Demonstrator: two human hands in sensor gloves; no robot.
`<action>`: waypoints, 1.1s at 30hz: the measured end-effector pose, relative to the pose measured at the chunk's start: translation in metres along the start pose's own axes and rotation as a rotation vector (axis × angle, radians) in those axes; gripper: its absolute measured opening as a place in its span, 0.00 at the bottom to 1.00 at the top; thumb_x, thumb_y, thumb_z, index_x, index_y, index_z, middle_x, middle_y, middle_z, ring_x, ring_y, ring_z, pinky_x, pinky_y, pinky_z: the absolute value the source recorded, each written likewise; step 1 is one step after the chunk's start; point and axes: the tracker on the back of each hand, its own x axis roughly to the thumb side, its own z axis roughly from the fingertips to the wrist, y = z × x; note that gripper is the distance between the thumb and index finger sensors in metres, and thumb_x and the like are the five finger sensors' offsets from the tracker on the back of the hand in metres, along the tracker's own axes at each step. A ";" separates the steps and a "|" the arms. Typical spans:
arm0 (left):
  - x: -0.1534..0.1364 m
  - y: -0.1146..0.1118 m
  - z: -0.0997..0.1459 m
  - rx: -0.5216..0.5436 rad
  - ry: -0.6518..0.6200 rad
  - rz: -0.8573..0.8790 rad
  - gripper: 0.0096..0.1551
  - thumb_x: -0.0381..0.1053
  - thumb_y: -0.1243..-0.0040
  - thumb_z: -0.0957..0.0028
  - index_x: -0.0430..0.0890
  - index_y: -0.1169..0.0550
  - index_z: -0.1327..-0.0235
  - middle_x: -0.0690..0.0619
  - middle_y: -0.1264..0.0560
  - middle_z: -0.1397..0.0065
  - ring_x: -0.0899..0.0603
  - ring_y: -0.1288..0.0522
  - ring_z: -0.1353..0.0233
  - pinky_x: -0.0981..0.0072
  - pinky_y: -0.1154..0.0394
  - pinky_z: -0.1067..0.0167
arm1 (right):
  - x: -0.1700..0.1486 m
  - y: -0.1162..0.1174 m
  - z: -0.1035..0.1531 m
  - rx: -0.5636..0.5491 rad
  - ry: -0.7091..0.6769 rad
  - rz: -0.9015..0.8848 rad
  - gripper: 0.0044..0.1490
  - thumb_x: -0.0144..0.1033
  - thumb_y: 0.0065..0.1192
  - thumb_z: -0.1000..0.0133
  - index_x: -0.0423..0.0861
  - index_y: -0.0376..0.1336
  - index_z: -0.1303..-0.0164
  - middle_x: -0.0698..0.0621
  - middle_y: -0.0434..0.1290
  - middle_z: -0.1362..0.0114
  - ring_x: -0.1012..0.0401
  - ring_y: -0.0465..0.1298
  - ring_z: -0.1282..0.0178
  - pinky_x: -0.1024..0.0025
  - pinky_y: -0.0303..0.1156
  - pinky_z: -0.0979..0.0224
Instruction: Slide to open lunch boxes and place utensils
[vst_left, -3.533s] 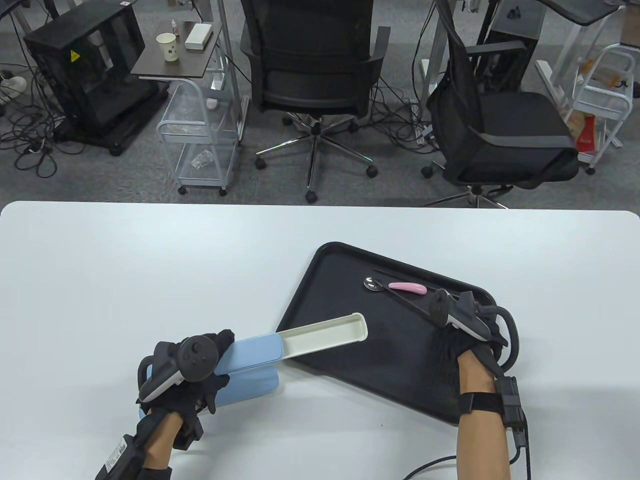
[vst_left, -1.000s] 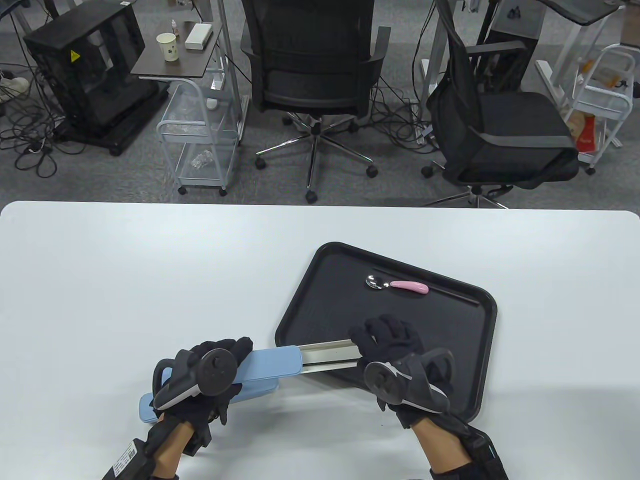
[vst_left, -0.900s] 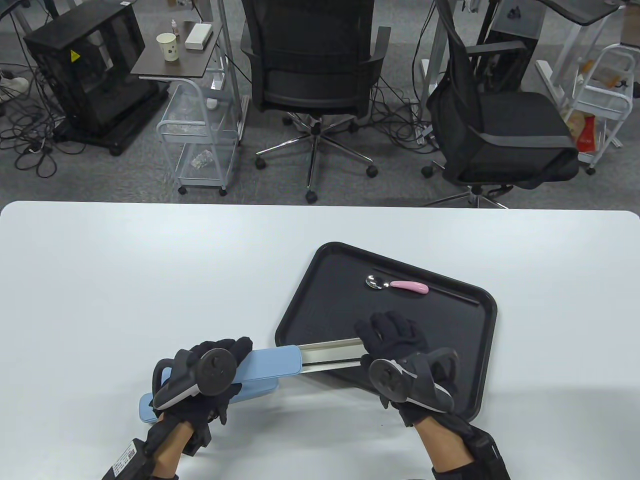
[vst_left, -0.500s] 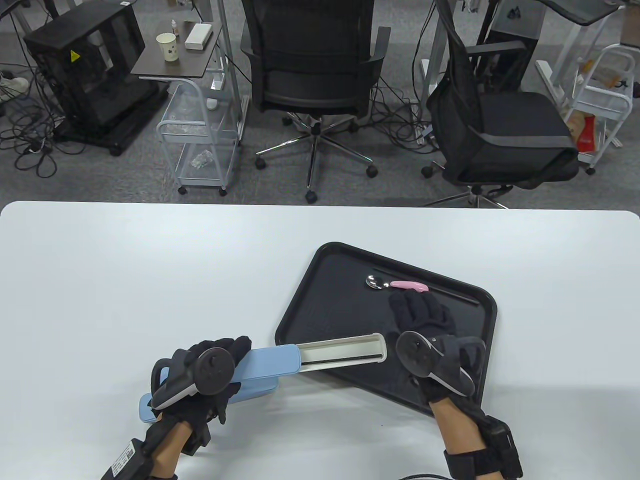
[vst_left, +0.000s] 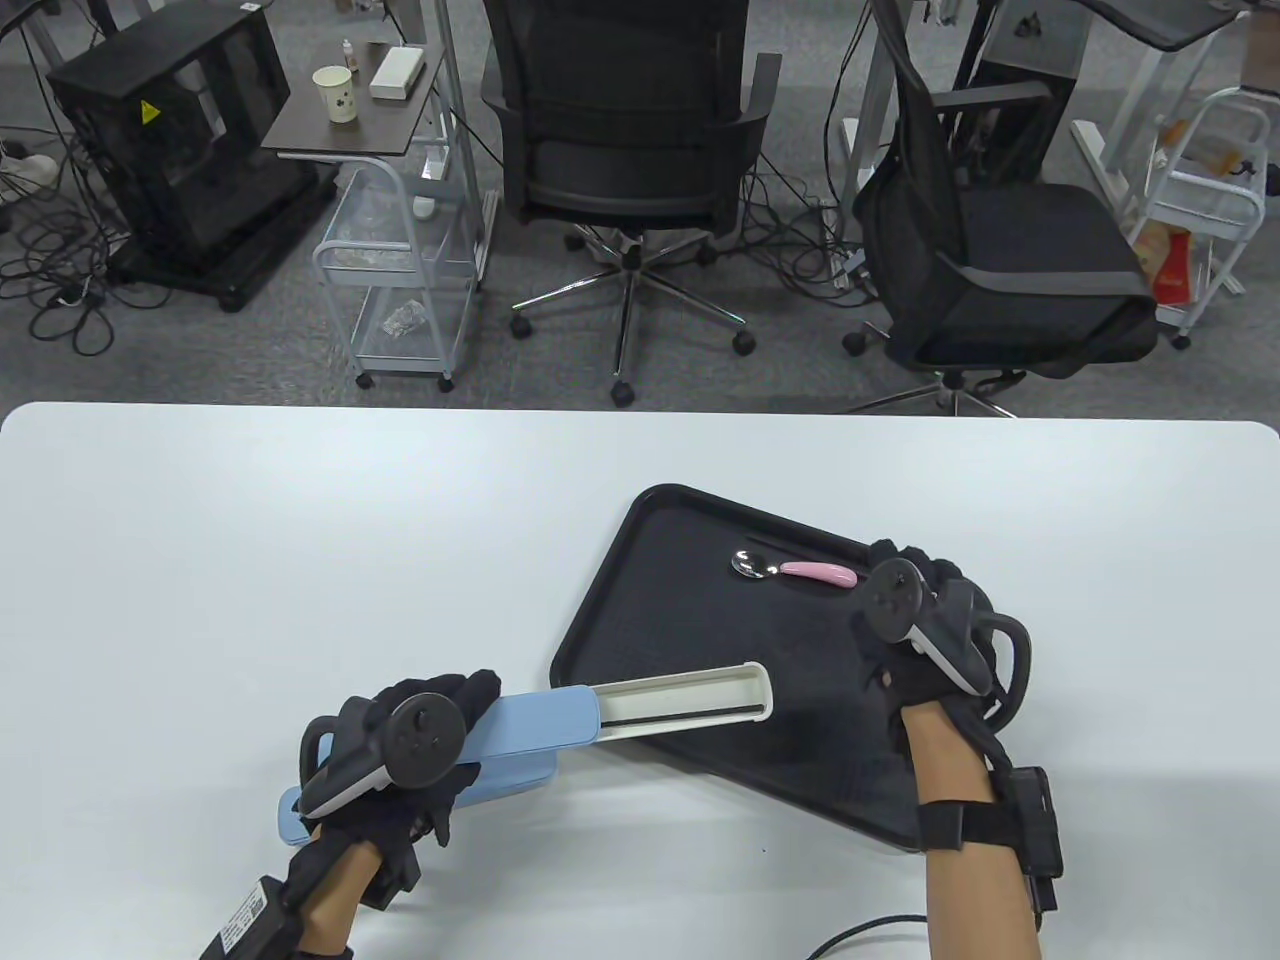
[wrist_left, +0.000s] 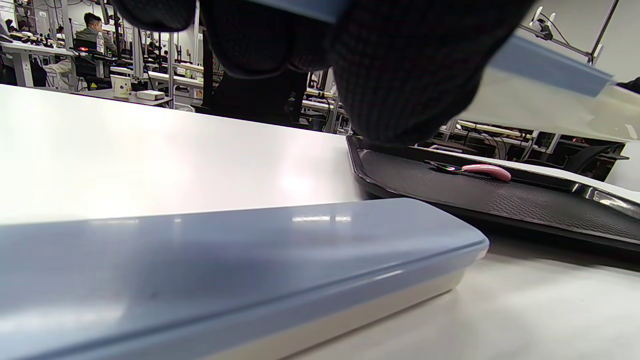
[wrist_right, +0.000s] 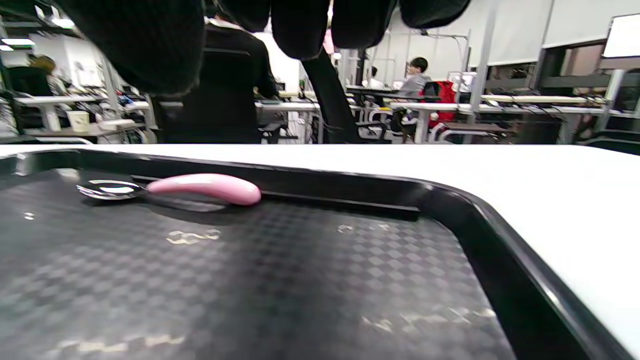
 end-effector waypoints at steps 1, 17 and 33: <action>0.000 0.000 0.000 0.000 0.000 0.000 0.50 0.51 0.27 0.58 0.56 0.43 0.26 0.51 0.39 0.24 0.39 0.36 0.27 0.34 0.43 0.28 | 0.000 0.001 -0.002 0.002 0.005 0.004 0.48 0.52 0.65 0.46 0.60 0.43 0.20 0.49 0.48 0.15 0.45 0.51 0.15 0.43 0.50 0.18; -0.004 0.000 -0.001 -0.013 0.024 0.010 0.50 0.51 0.27 0.57 0.56 0.43 0.26 0.51 0.39 0.24 0.39 0.36 0.27 0.34 0.43 0.28 | -0.027 0.059 -0.039 0.190 0.124 0.104 0.50 0.48 0.65 0.45 0.61 0.40 0.21 0.50 0.41 0.14 0.45 0.44 0.14 0.43 0.46 0.17; -0.005 0.001 -0.002 -0.023 0.035 0.008 0.50 0.51 0.27 0.57 0.56 0.43 0.26 0.51 0.39 0.24 0.39 0.36 0.27 0.34 0.43 0.28 | -0.037 0.066 -0.046 0.218 0.166 0.021 0.38 0.45 0.59 0.43 0.61 0.50 0.23 0.48 0.50 0.18 0.46 0.51 0.16 0.43 0.48 0.17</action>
